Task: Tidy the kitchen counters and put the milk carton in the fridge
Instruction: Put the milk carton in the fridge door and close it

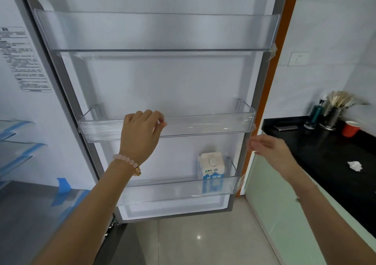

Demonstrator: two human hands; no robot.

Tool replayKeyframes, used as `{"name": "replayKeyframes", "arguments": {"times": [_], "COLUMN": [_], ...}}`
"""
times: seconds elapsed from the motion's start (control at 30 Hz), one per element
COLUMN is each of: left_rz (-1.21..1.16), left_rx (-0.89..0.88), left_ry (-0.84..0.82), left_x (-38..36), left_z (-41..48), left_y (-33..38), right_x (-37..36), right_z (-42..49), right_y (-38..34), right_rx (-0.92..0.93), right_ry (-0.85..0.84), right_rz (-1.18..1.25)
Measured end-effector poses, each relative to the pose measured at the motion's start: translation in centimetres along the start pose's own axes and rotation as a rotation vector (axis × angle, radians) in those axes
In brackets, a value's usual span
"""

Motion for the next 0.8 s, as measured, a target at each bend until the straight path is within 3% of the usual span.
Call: {"name": "replayKeyframes", "arguments": {"times": [0.13,0.3,0.53,0.7,0.8], "left_rz": [-0.021,-0.057,-0.044,-0.009,-0.091], "left_rx": [-0.009,-0.038,-0.058,0.051,0.233], "left_ry": [-0.005,0.001,-0.067,-0.048,0.047], "left_x": [0.3,1.2,2.6,4.0,5.1], "left_z": [-0.3,-0.8,-1.5,-4.8,-9.1], "left_y": [0.0,-0.1,-0.5,0.0,1.8], "right_x": [4.4,2.4,1.4,1.7,2.0], "right_z": [1.4,4.6,5.4,3.1,1.1], "right_y": [-0.8,0.3,0.8,0.9,0.5], "right_rx": [0.019,-0.154,-0.215,-0.105,-0.013], "right_ry": [0.295,0.117,0.156,0.063,0.030], "right_rz": [0.145,0.338,0.491,0.405,0.364]}}
Point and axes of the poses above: each hand's wrist, its own z-axis towards the middle knuckle, its own x-axis out of the back of the hand, y = z × x, the point moved 6 cm from there along z, towards the middle knuckle, and after that the axes turned 3 degrees about x, right-handed, at the moved point
